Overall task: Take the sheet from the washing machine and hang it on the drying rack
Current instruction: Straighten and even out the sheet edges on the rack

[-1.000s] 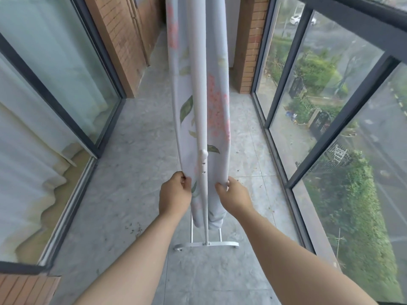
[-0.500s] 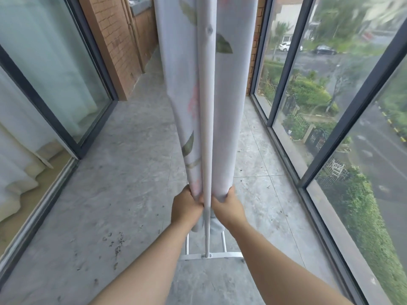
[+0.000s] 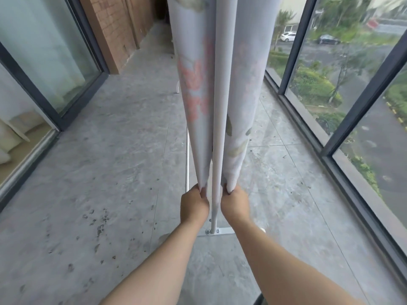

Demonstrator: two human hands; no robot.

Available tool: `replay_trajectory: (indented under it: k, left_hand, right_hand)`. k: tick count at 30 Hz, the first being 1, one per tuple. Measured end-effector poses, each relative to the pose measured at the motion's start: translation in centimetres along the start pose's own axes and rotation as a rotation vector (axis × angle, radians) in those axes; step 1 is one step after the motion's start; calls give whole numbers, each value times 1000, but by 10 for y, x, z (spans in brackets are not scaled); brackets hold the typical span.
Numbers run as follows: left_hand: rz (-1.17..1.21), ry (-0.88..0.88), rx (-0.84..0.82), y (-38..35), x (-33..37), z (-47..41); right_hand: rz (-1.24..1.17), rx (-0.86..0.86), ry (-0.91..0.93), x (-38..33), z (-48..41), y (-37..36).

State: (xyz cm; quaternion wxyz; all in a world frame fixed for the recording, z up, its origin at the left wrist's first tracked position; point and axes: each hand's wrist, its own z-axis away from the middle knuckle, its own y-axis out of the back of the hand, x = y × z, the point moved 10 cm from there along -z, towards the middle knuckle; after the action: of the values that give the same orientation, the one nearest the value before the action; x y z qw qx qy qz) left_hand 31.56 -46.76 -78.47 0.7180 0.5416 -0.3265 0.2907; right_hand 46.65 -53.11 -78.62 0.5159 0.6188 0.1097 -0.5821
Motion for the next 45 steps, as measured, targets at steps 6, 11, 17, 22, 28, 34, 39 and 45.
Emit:
replay_trajectory:
  k: [6, 11, 17, 22, 28, 34, 39, 45]
  left_hand:
    - [-67, -41, -57, -10, -8, 9]
    - [-13, -62, -162, -20, -3, 8]
    - [4, -43, -153, -17, -5, 10]
    - [-52, -48, -148, -18, -11, 9]
    - [-99, -58, -110, -17, -10, 11]
    - [-186, -91, -72, -15, -1, 12]
    - [-216, -77, -81, -15, 7, 12]
    - [-234, -33, -80, -14, 11, 10]
  right_hand:
    - [92, 35, 7, 17, 7, -2]
    - [249, 21, 203, 3, 8, -14]
    - [312, -1, 286, 6, 9, -21]
    - [279, -60, 322, 3, 14, -29]
    - [305, -154, 349, 2, 11, -35]
    - [299, -346, 355, 5, 14, -42]
    - [203, -333, 357, 10, 8, -33]
    - [178, -381, 377, 12, 8, -39]
